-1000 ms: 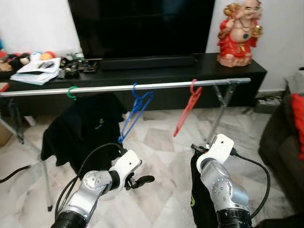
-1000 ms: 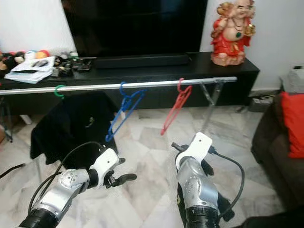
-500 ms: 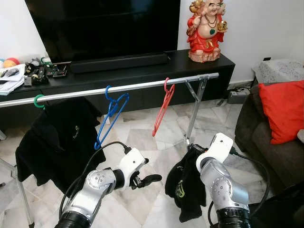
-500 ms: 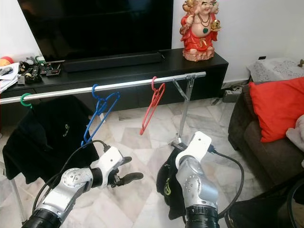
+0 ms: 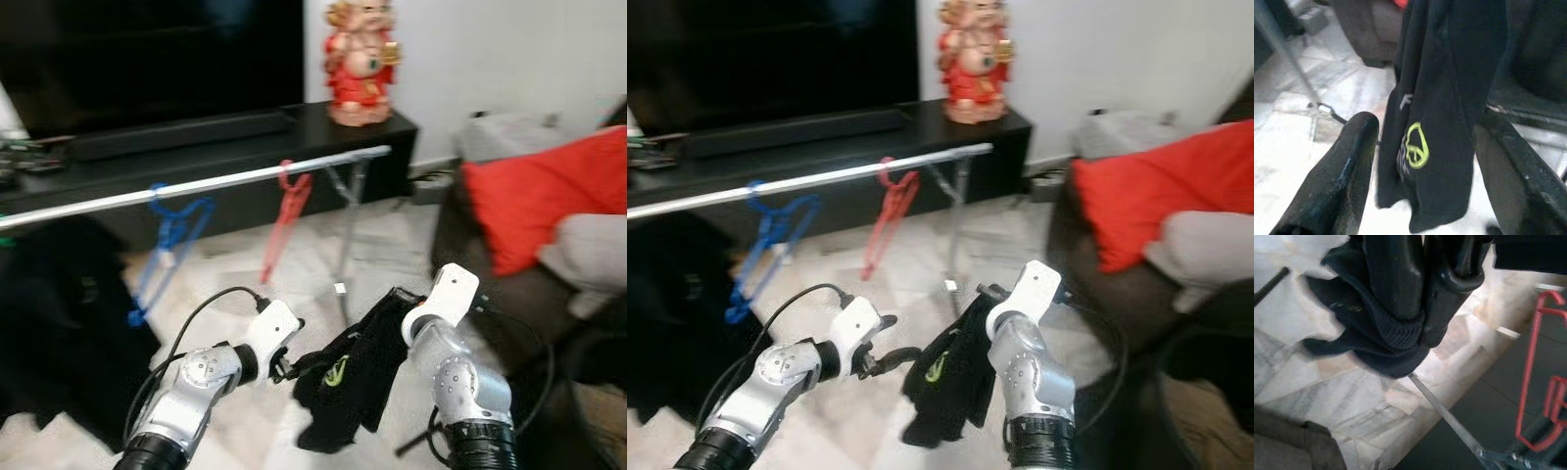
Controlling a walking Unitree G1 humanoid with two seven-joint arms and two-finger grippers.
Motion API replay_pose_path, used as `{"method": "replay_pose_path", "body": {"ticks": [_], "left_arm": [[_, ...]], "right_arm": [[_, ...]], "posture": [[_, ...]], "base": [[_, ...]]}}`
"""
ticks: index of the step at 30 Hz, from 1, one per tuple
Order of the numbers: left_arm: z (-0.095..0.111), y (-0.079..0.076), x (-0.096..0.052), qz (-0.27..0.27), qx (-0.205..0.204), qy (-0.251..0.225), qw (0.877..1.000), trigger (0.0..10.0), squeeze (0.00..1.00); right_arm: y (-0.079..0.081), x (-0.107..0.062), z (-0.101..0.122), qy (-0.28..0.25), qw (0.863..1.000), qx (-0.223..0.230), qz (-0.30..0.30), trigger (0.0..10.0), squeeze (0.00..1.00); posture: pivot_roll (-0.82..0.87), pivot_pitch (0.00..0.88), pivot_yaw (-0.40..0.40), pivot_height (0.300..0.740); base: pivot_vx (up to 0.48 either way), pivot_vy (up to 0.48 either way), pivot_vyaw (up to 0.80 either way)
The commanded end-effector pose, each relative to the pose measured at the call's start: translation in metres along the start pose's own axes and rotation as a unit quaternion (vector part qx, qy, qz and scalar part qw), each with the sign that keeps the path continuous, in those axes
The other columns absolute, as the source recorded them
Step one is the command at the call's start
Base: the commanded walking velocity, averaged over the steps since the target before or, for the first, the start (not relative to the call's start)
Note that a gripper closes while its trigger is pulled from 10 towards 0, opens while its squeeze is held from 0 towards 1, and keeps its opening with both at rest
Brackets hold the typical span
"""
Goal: Hang hanger
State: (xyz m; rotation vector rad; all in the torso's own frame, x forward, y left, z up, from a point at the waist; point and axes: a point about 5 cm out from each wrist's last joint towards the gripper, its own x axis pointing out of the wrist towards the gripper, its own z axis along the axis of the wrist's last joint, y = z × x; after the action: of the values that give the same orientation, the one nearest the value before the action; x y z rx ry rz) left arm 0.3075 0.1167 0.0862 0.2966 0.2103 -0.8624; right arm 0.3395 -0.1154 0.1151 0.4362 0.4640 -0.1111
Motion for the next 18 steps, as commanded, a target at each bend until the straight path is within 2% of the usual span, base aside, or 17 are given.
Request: {"method": "replay_pose_path", "body": {"ticks": [1,6,10,13,18], "left_arm": [[0.003,-0.001,0.001,-0.006,-0.004,-0.005,1.000,10.0,0.00],[-0.006,-0.004,0.004,-0.011,-0.015,0.009,1.000,10.0,0.00],[-0.006,-0.006,0.006,-0.021,-0.015,0.013,1.000,10.0,0.00],[-0.004,-0.008,0.008,-0.029,-0.013,0.012,0.999,10.0,0.00],[0.005,-0.011,0.012,-0.061,-0.005,0.017,0.998,10.0,0.00]], "right_arm": [[0.000,0.000,0.009,-0.013,1.000,-0.015,0.002,10.0,0.00],[0.016,-0.001,0.013,-0.009,0.992,-0.111,0.066,10.0,0.00],[0.026,-0.003,0.018,-0.007,0.987,-0.138,0.081,10.0,0.00],[0.028,-0.003,0.019,-0.004,0.987,-0.140,0.077,10.0,0.00],[0.035,-0.006,0.019,0.006,0.990,-0.119,0.075,10.0,0.00]], "posture": [[0.05,0.006,0.049,0.740],[0.04,0.014,0.044,0.740],[0.03,0.017,0.043,0.740],[0.02,0.023,0.035,0.740],[0.02,0.026,0.024,0.740]], "base": [[0.000,0.000,-0.63],[0.000,0.000,0.00],[0.000,0.000,0.00],[0.000,0.000,0.00],[0.000,0.000,0.00]]}}
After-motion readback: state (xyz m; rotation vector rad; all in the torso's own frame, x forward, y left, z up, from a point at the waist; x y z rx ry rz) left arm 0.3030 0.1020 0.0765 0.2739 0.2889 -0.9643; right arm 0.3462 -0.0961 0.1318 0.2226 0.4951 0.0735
